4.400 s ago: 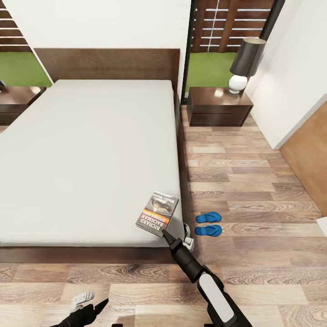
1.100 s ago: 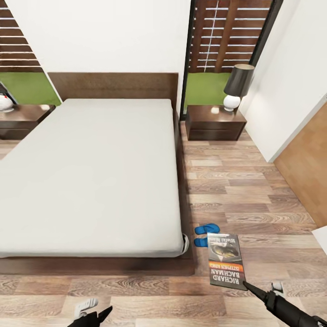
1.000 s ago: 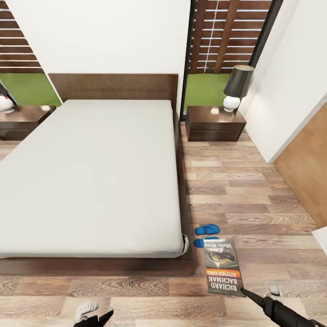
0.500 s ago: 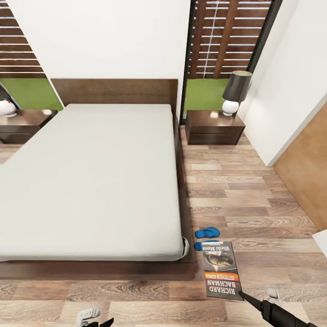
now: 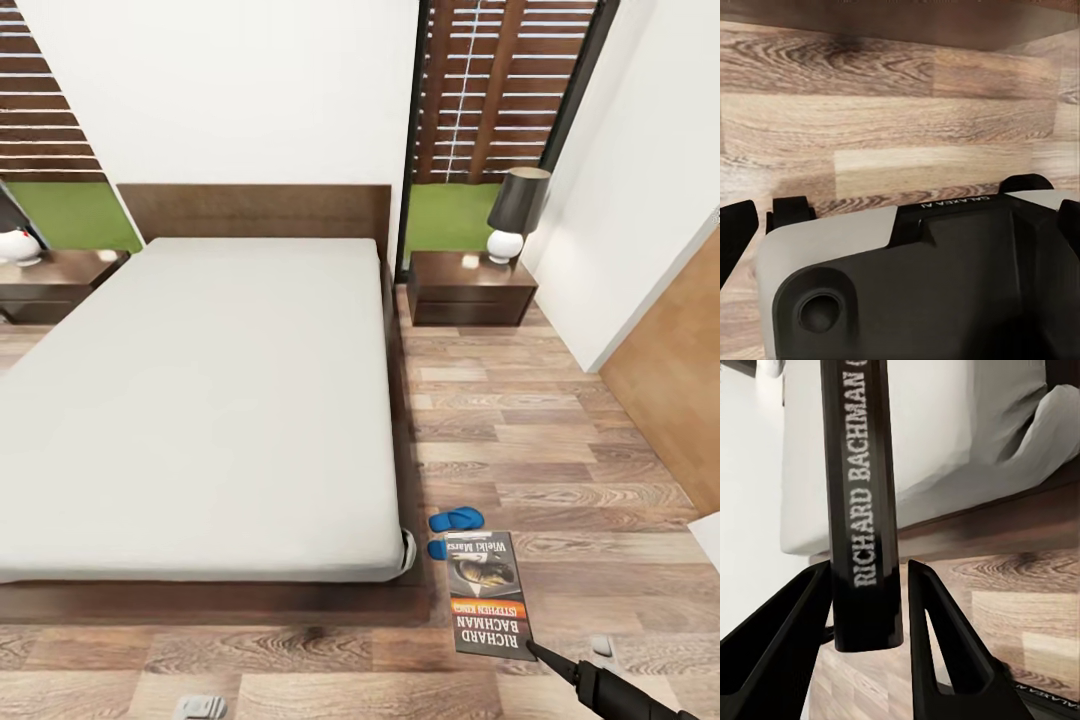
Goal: In the bedroom, move the book from the bed onto either nightstand, and place the two sandals side by side next to the bed.
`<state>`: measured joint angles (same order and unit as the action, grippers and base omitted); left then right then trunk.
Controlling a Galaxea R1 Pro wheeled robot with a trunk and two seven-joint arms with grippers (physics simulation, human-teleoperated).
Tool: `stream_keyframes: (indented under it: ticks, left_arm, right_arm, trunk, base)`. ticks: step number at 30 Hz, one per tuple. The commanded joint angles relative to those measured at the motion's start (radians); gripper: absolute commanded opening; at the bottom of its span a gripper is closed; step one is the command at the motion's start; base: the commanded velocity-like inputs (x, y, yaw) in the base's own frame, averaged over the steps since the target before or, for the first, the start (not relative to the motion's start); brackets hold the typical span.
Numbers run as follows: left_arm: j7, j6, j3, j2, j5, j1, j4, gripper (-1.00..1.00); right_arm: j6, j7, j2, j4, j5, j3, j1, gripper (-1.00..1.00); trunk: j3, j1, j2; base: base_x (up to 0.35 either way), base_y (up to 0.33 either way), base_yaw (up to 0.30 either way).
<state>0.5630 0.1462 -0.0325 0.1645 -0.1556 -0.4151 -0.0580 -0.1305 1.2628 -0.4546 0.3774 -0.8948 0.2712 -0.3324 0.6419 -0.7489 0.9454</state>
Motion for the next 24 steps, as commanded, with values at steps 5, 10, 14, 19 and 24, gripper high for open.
stream_keyframes:
  ticks: [5, 10, 14, 19, 24]
  left_arm:
    - [0.003, 0.003, -0.004, -0.009, -0.007, -0.001, 0.003, 1.00]
    - [0.003, 0.003, -0.004, -0.011, -0.007, -0.001, 0.003, 1.00]
    - [0.003, 0.003, -0.004, -0.011, -0.007, -0.001, 0.003, 1.00]
    - [0.003, 0.003, -0.004, -0.011, -0.007, -0.001, 0.003, 1.00]
    - [0.003, 0.003, -0.004, -0.011, -0.007, -0.001, 0.003, 1.00]
  right_arm:
    - [0.018, -0.005, -0.001, -0.001, -0.010, 0.006, -0.001, -1.00]
    - [0.022, -0.006, -0.001, -0.054, -0.010, 0.005, -0.001, -1.00]
    - [0.023, -0.006, -0.001, -0.068, -0.010, 0.005, -0.001, -1.00]
    - [0.024, -0.006, -0.001, -0.072, -0.010, 0.006, -0.001, -1.00]
    - [0.025, -0.006, 0.000, -0.072, -0.010, 0.006, -0.001, -1.00]
  trunk:
    - [-0.007, 0.000, 0.001]
    - [-0.016, 0.000, 0.001]
    - [-0.022, 0.000, 0.001]
    - [-0.030, 0.000, 0.001]
    - [-0.038, 0.000, 0.001]
  base:
    - [0.000, 0.000, 0.000]
    - [0.000, 0.000, -0.047]
    - [0.000, 0.000, -0.062]
    - [0.000, 0.000, -0.028]
    - [0.000, 0.000, -0.002]
